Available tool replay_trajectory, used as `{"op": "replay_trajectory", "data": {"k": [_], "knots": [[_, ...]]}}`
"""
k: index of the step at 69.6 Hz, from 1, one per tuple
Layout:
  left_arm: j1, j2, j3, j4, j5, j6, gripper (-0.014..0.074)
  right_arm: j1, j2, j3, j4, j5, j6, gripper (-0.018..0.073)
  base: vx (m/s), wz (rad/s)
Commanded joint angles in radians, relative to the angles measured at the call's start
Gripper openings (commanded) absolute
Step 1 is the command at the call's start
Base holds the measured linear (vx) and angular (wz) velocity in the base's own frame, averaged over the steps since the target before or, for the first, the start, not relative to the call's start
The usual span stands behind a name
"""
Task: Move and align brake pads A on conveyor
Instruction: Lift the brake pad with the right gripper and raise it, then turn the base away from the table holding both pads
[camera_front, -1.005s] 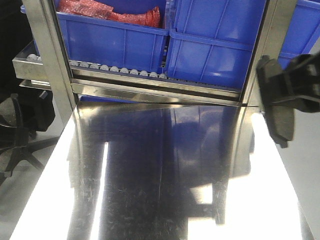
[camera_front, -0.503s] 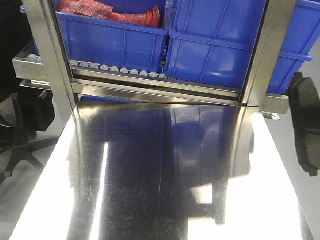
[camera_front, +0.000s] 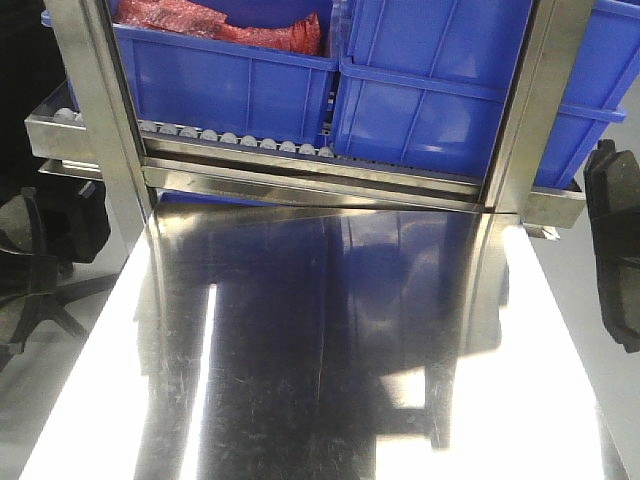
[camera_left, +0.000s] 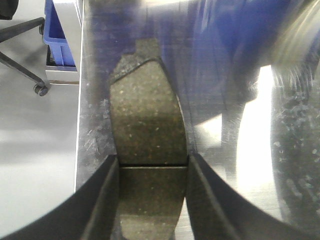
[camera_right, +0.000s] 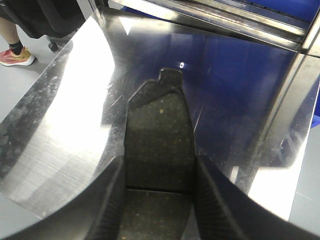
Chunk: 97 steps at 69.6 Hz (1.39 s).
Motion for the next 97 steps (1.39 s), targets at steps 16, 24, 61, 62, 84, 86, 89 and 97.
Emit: {"op": "replay_trajectory", "data": {"k": [16, 24, 61, 62, 84, 86, 89, 97], "knots": [[-0.004, -0.015, -0.024, 0.020, -0.066, -0.009, -0.0006, 0.000, -0.009, -0.026, -0.010, -0.082, -0.009, -0.0003, 0.00, 0.00], [-0.004, -0.015, -0.024, 0.020, -0.066, -0.009, -0.0006, 0.000, -0.009, -0.026, -0.010, -0.082, -0.009, -0.0003, 0.00, 0.00], [-0.004, -0.015, -0.024, 0.020, -0.066, -0.009, -0.0006, 0.000, -0.009, -0.026, -0.010, -0.079, -0.009, -0.0003, 0.00, 0.01], [-0.004, -0.015, -0.024, 0.020, -0.066, -0.009, -0.0006, 0.000, -0.009, -0.026, -0.010, -0.076, -0.009, -0.0003, -0.01, 0.06], [-0.004, -0.015, -0.024, 0.020, -0.066, -0.009, -0.0006, 0.000, -0.009, -0.026, -0.010, -0.071, -0.009, -0.0003, -0.02, 0.09], [-0.004, -0.015, -0.024, 0.020, -0.066, -0.009, -0.0006, 0.000, -0.009, -0.026, -0.010, -0.071, -0.009, -0.0003, -0.03, 0.12], [-0.004, -0.015, -0.024, 0.020, -0.066, -0.009, -0.0006, 0.000, -0.009, -0.026, -0.010, -0.071, -0.009, -0.0003, -0.03, 0.12], [-0.004, -0.015, -0.024, 0.020, -0.066, -0.009, -0.0006, 0.000, -0.009, -0.026, -0.010, -0.071, -0.009, -0.0003, -0.03, 0.12]]}}
